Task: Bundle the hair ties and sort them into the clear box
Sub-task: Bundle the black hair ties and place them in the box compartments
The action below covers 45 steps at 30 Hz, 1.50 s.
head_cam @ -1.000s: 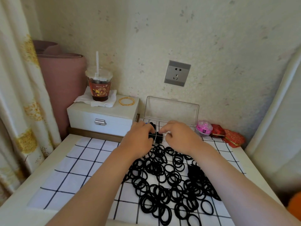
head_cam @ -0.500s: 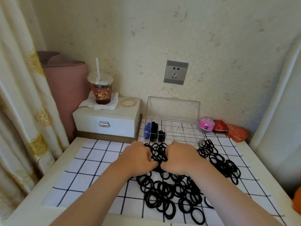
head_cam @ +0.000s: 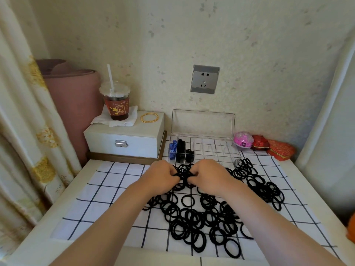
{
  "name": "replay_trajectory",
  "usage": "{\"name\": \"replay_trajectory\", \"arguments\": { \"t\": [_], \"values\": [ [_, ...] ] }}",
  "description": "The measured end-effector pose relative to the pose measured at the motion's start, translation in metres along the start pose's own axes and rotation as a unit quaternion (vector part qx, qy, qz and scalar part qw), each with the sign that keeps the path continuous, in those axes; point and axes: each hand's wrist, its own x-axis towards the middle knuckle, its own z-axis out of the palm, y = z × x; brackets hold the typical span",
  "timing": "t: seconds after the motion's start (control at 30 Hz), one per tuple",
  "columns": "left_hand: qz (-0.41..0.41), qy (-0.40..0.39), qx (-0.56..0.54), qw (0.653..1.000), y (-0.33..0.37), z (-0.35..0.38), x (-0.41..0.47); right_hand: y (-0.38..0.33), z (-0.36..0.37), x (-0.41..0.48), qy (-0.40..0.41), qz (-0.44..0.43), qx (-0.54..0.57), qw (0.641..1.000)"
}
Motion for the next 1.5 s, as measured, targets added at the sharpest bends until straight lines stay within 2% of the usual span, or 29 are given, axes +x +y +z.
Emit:
{"name": "replay_trajectory", "arguments": {
  "t": [0.23,0.33,0.4,0.47,0.5,0.63,0.8,0.9,0.93,1.03,1.2,1.3,1.4,1.5],
  "values": [
    [-0.037,0.083,-0.109,0.990,-0.002,-0.014,-0.002,0.007,-0.015,-0.001,-0.002,0.044,0.215,0.976],
    [-0.049,0.086,-0.152,0.983,-0.002,-0.014,-0.002,0.001,-0.026,-0.004,-0.015,0.060,0.385,0.921],
    [-0.053,0.083,-0.182,0.978,-0.003,-0.012,-0.001,-0.004,-0.033,-0.008,-0.060,0.050,0.479,0.874],
    [-0.046,0.061,-0.220,0.973,-0.002,-0.011,-0.001,-0.007,-0.035,-0.011,-0.107,0.035,0.524,0.844],
    [-0.040,0.041,-0.250,0.967,0.000,-0.012,-0.002,-0.009,-0.034,-0.012,-0.118,0.033,0.527,0.841],
    [-0.040,-0.036,-0.399,0.915,0.011,-0.015,-0.006,-0.012,-0.026,-0.009,-0.068,0.067,0.471,0.877],
    [-0.071,-0.053,-0.404,0.910,0.011,-0.013,-0.005,-0.013,-0.019,-0.008,0.003,0.081,0.312,0.947],
    [-0.082,-0.096,-0.435,0.892,0.012,-0.012,-0.005,-0.015,-0.013,-0.010,0.030,0.068,0.227,0.971],
    [-0.073,-0.105,-0.432,0.893,0.011,-0.011,-0.005,-0.015,-0.011,-0.011,0.041,0.060,0.197,0.978],
    [-0.036,-0.090,-0.363,0.927,0.007,-0.010,-0.004,-0.014,-0.011,-0.009,0.054,0.037,0.174,0.982],
    [-0.050,-0.049,-0.360,0.931,0.001,-0.019,-0.001,-0.010,-0.014,-0.006,-0.010,0.020,0.257,0.966],
    [-0.057,-0.010,-0.340,0.939,0.000,-0.023,-0.001,-0.010,-0.013,-0.003,0.011,0.027,0.284,0.958],
    [-0.061,0.048,-0.284,0.956,-0.005,-0.026,0.000,-0.011,-0.010,-0.005,0.061,-0.008,0.172,0.983],
    [-0.060,0.072,-0.258,0.962,-0.010,-0.029,0.000,-0.012,-0.005,-0.011,-0.029,-0.078,0.076,0.994]
  ]
}}
